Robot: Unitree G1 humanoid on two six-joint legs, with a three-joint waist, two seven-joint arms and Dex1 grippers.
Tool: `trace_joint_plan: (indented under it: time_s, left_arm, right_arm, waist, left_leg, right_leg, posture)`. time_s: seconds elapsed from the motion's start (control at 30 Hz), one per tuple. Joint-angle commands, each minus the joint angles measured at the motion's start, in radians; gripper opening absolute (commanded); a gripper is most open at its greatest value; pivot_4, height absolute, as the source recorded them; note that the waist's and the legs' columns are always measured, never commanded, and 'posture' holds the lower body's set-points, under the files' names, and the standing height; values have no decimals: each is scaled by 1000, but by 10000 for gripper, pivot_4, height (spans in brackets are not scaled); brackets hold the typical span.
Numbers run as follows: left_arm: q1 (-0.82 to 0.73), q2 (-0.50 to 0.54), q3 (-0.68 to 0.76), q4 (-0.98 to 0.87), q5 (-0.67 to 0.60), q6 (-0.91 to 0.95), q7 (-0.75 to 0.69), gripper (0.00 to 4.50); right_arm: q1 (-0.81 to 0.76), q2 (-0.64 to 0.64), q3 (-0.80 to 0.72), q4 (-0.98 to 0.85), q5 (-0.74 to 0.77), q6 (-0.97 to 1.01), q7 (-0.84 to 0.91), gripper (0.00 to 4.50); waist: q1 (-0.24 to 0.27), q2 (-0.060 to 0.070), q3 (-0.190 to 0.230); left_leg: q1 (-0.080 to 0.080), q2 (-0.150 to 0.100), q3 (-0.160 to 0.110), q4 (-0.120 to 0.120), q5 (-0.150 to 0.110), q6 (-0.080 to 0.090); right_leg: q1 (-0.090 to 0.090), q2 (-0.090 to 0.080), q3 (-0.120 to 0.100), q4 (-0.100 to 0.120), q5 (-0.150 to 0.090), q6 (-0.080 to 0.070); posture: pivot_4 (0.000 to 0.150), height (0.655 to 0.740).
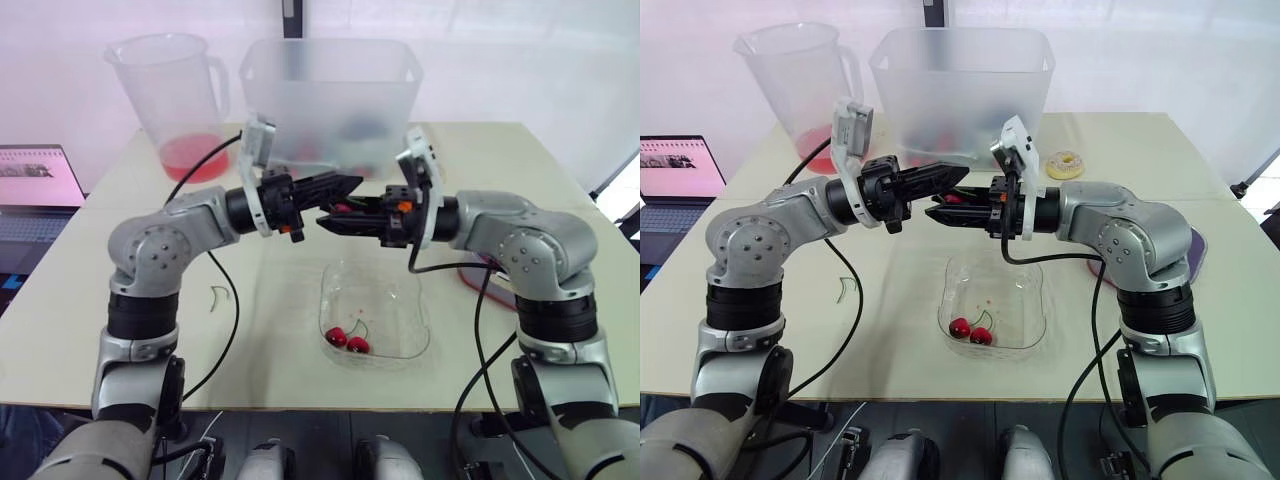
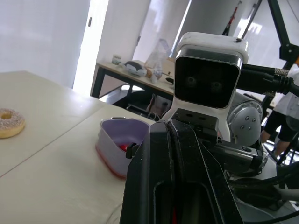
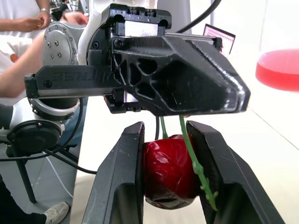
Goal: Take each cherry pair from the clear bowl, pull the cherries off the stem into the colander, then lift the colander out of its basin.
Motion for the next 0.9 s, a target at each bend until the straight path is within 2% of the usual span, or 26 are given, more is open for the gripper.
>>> trace_joint_plan:
  time_s: [0.03,0.23,0.4,0.53,0.63,0.8,0.9]
  left_arm:
    - [-40,7,3,-4,16,-34,-25,0]
    - [-56,-2,-1,14,32,-51,-45,0]
    - [-51,-1,5,16,34,-59,-46,0]
    - [-36,10,20,9,27,-58,-39,0]
    - [-20,12,30,4,25,-57,-29,0]
    - [4,20,41,-18,20,-49,-19,0]
    - [30,14,48,-39,13,-47,0,0]
  right_arm:
    - [28,-24,15,-27,-2,5,3,13901]
    - [98,-79,29,-36,-18,18,2,13901]
    - [147,-158,-24,-52,0,28,18,13901]
    - [137,-276,-121,33,-18,-8,49,13901]
    - [131,-380,-127,81,-57,-53,107,13901]
    - [60,-524,-87,350,-279,-271,110,13901]
    - [66,-620,26,513,-469,-431,148,13901]
  waist:
    - [1,0,0]
    - [1,0,0]
    - [2,0,0]
    - [3,0,0]
    - [2,0,0]
    - [0,0,0]
    - [4,0,0]
  left_leg:
    - [0,0,0,0,0,0]
    - [0,0,0,0,0,0]
    - [0,0,0,0,0,0]
    - [0,0,0,0,0,0]
    - [0,0,1,0,0,1]
    - [0,0,2,-1,-1,1]
    - [0,0,3,-1,-1,1]
  right_leg:
    - [0,0,0,0,0,0]
    - [0,0,0,0,0,0]
    - [0,0,0,0,0,0]
    - [0,0,0,0,0,0]
    - [0,0,0,-1,0,0]
    - [0,0,1,-1,0,0]
    - [-1,0,1,-1,0,0]
  posture:
    - [1500,6886]
    - [1500,6886]
    - [1500,6886]
    - [1500,6886]
    - [1500,6886]
    - [1500,6886]
    - [1500,6886]
